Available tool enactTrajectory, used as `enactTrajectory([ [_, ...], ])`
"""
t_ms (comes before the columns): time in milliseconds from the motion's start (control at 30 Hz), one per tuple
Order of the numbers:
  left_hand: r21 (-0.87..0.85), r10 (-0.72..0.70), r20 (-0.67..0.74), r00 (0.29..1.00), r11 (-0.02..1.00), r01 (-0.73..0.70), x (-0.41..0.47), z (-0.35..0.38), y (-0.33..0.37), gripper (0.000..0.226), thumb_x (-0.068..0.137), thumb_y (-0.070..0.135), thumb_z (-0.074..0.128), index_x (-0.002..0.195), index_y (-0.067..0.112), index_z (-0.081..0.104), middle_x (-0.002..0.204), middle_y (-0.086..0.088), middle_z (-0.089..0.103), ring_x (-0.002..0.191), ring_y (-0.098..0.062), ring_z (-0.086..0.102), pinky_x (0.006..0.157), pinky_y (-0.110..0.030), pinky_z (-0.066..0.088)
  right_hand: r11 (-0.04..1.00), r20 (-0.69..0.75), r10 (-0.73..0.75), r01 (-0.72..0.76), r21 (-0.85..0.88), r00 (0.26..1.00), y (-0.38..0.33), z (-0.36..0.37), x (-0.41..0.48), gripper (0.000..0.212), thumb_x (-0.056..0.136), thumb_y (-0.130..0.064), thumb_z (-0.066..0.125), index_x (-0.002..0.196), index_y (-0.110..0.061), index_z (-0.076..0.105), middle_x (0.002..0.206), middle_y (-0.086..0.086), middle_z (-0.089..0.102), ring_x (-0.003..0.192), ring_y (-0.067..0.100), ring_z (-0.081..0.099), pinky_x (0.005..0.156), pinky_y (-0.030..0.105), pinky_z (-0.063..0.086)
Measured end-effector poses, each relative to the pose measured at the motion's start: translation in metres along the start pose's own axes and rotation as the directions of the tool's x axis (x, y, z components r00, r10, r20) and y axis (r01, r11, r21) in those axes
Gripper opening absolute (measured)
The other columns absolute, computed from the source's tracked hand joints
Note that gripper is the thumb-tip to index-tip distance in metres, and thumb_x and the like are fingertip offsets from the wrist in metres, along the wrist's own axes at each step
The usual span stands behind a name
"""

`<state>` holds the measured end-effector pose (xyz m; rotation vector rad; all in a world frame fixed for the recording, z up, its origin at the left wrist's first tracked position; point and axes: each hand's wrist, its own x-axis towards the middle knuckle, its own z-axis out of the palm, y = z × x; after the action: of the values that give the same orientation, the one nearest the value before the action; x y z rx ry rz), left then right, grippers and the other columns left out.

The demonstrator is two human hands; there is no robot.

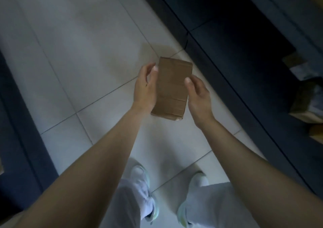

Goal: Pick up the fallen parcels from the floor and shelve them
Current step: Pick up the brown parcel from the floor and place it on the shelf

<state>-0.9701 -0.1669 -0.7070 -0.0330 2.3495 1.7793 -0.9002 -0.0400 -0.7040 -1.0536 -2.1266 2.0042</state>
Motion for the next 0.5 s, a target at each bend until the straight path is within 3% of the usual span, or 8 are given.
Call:
enactTrajectory([
  [67, 0.028, -0.064, 0.029, 0.998, 0.998, 0.063, 0.009, 0.018, -0.047, 0.027, 0.101, 0.026, 0.043, 0.117, 0.009, 0.057, 0.107, 0.004, 0.061, 0.09, 0.017, 0.055, 0.073, 0.004, 0.037, 0.999, -0.013, 0.044, -0.044, -0.01, 0.999, 0.038, 0.005, 0.022, 0.056, 0.096, -0.044, 0.055, 0.143, -0.015, 0.047, 0.143, 0.006, 0.055, 0.127, 0.018, 0.054, 0.102, 0.024, 0.047],
  [133, 0.075, -0.135, 0.053, 0.989, 0.989, 0.131, 0.018, 0.034, -0.09, 0.031, 0.101, 0.029, 0.044, 0.12, 0.008, 0.056, 0.113, -0.004, 0.061, 0.097, 0.001, 0.058, 0.072, -0.001, 0.039, 0.996, -0.033, 0.078, -0.079, -0.036, 0.996, 0.072, 0.009, 0.044, 0.057, 0.095, -0.048, 0.054, 0.143, -0.017, 0.047, 0.143, 0.006, 0.054, 0.128, 0.021, 0.054, 0.106, 0.038, 0.046],
  [233, 0.151, -0.218, 0.082, 0.972, 0.967, 0.204, 0.034, 0.053, -0.142, 0.036, 0.101, 0.033, 0.044, 0.124, 0.008, 0.054, 0.118, -0.007, 0.061, 0.105, -0.003, 0.061, 0.082, -0.009, 0.043, 0.989, -0.058, 0.133, -0.136, -0.056, 0.989, 0.114, 0.016, 0.077, 0.063, 0.094, -0.052, 0.054, 0.147, -0.02, 0.041, 0.151, 0.006, 0.044, 0.134, 0.024, 0.047, 0.11, 0.041, 0.041],
  [300, 0.209, -0.261, 0.079, 0.962, 0.948, 0.241, 0.045, 0.065, -0.167, 0.05, 0.1, 0.039, 0.045, 0.136, 0.005, 0.046, 0.134, -0.01, 0.052, 0.124, -0.018, 0.052, 0.093, -0.016, 0.037, 0.979, -0.081, 0.167, -0.175, -0.105, 0.983, 0.138, 0.018, 0.097, 0.07, 0.093, -0.056, 0.052, 0.151, -0.021, 0.033, 0.157, 0.006, 0.033, 0.14, 0.028, 0.038, 0.111, 0.042, 0.037],
  [400, 0.224, -0.271, 0.047, 0.962, 0.941, 0.254, 0.062, 0.079, -0.195, 0.052, 0.099, 0.039, 0.048, 0.139, 0.005, 0.045, 0.134, -0.01, 0.049, 0.128, -0.026, 0.047, 0.088, -0.015, 0.029, 0.962, -0.1, 0.225, -0.237, -0.138, 0.969, 0.168, 0.022, 0.125, 0.079, 0.092, -0.058, 0.051, 0.154, -0.02, 0.022, 0.163, 0.007, 0.018, 0.147, 0.033, 0.024, 0.115, 0.054, 0.03],
  [500, 0.205, -0.352, 0.036, 0.935, 0.919, 0.338, 0.075, 0.086, -0.217, 0.064, 0.097, 0.044, 0.049, 0.147, 0.008, 0.034, 0.148, -0.011, 0.044, 0.132, -0.026, 0.045, 0.091, -0.021, 0.029, 0.934, -0.105, 0.308, -0.322, -0.158, 0.946, 0.193, 0.023, 0.146, 0.087, 0.091, -0.061, 0.05, 0.156, -0.018, 0.01, 0.166, 0.007, 0.009, 0.15, 0.035, 0.016, 0.117, 0.056, 0.025],
])
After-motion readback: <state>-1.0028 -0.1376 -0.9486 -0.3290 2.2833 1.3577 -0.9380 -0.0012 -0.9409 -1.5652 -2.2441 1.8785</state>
